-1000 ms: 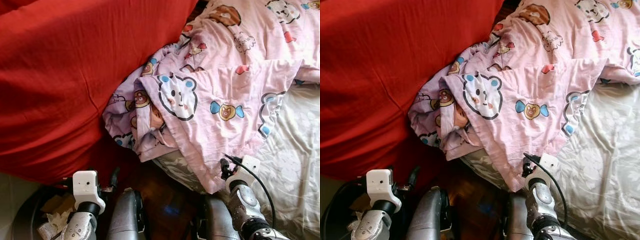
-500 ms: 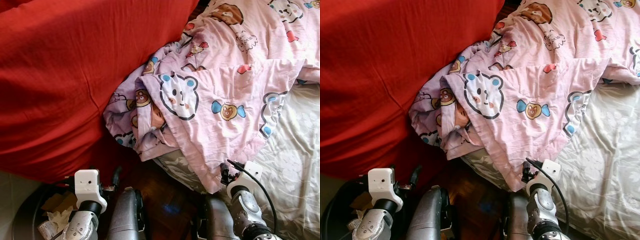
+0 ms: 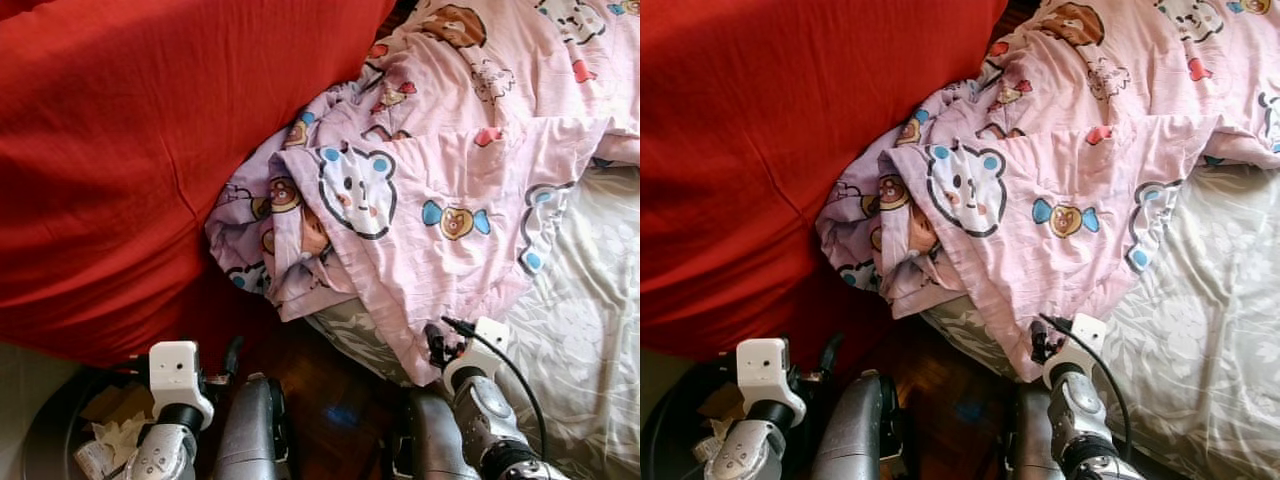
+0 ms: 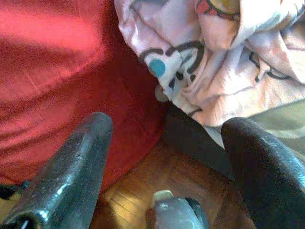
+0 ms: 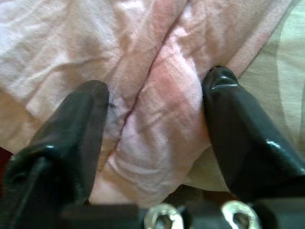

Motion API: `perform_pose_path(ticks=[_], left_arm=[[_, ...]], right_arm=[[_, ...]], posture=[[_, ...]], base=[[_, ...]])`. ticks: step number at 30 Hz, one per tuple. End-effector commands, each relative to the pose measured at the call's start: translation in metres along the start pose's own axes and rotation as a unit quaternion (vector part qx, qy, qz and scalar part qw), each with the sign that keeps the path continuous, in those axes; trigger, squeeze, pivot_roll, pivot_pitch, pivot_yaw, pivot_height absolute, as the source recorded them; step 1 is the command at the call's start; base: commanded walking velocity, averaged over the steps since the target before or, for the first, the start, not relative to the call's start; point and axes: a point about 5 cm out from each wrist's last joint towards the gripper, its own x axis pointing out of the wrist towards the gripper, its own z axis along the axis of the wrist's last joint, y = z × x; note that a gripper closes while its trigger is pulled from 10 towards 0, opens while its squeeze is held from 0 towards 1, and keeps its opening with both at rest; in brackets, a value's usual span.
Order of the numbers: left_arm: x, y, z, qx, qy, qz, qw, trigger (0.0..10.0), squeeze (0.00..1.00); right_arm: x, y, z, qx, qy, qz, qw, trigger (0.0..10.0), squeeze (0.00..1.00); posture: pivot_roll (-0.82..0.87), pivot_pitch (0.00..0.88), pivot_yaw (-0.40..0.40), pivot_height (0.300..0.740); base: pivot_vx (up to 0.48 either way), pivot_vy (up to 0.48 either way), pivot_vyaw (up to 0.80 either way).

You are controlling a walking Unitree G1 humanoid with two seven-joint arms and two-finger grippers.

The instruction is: Clean up the room

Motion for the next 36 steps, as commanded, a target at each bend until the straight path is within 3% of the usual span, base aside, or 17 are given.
perform_pose_path(ticks=[1,22,36], left_arm=[[-0.006,0.001,-0.005,0.006,0.014,0.005,1.000,10.0,0.00],[-0.011,-0.003,-0.010,-0.004,0.019,0.015,1.000,10.0,0.00],[-0.005,-0.005,-0.013,-0.006,0.020,0.016,1.000,10.0,0.00]], right_arm=[[-0.007,-0.004,-0.021,0.000,0.041,-0.005,0.999,0.0,0.00],[-0.006,0.001,-0.020,-0.011,0.042,0.007,0.999,0.0,0.00],[-0.002,0.001,-0.010,-0.006,0.024,0.007,1.000,0.0,0.00]], posture=[[0.04,0.376,0.032,0.626],[0.04,0.371,0.002,0.626],[0.03,0.343,-0.005,0.626]], base=[[0.000,0.000,0.00],[0.000,0.000,0.00],[0.000,0.000,0.00]])
